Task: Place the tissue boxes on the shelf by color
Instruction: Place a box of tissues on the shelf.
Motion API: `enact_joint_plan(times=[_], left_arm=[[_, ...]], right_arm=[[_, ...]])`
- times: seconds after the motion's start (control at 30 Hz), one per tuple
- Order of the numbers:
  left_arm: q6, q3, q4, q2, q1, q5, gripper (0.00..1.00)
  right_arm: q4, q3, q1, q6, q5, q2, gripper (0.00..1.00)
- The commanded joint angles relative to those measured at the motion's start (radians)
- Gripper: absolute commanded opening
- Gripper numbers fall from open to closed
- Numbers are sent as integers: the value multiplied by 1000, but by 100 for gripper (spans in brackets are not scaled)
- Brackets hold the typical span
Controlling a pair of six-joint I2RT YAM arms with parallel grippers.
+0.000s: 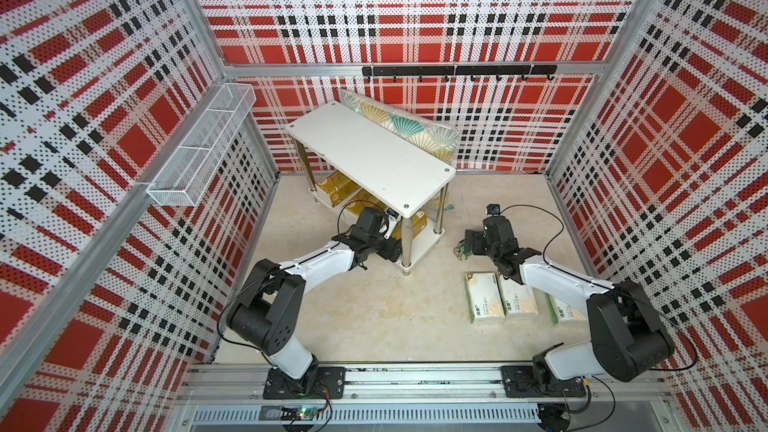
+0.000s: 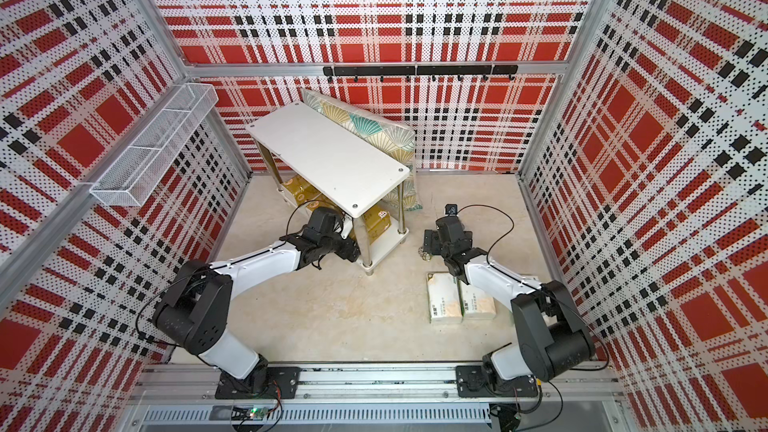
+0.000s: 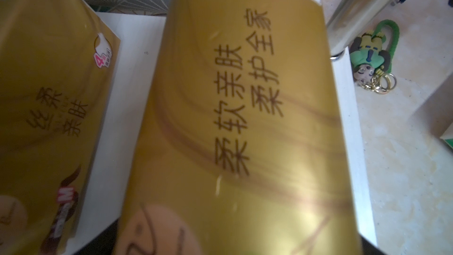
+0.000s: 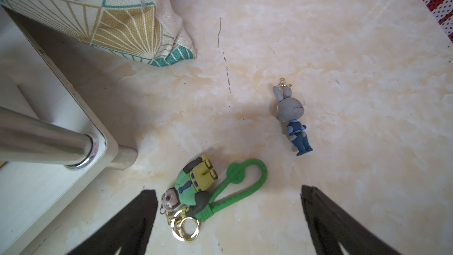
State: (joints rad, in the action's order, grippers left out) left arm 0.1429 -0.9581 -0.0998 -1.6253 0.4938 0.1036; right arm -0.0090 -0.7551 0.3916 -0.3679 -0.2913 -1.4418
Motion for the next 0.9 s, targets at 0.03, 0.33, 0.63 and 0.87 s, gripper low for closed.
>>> enact_joint_plan(times=[0.03,0.33,0.63,0.87], left_arm=[[3,-6,-9,20,1,21,97],[1,3,-18,48,-1,38,98],[3,5,-31,63,-1,44,99],[4,15,-38,88,-1,53,99]], right_arm=[[18,-14,-2,-4,-2,3,100],[24,-15,-3,-9,5,-3,100],[20,-16,-3,-8,5,0,100],[23,-10,-3,-11,5,3,100]])
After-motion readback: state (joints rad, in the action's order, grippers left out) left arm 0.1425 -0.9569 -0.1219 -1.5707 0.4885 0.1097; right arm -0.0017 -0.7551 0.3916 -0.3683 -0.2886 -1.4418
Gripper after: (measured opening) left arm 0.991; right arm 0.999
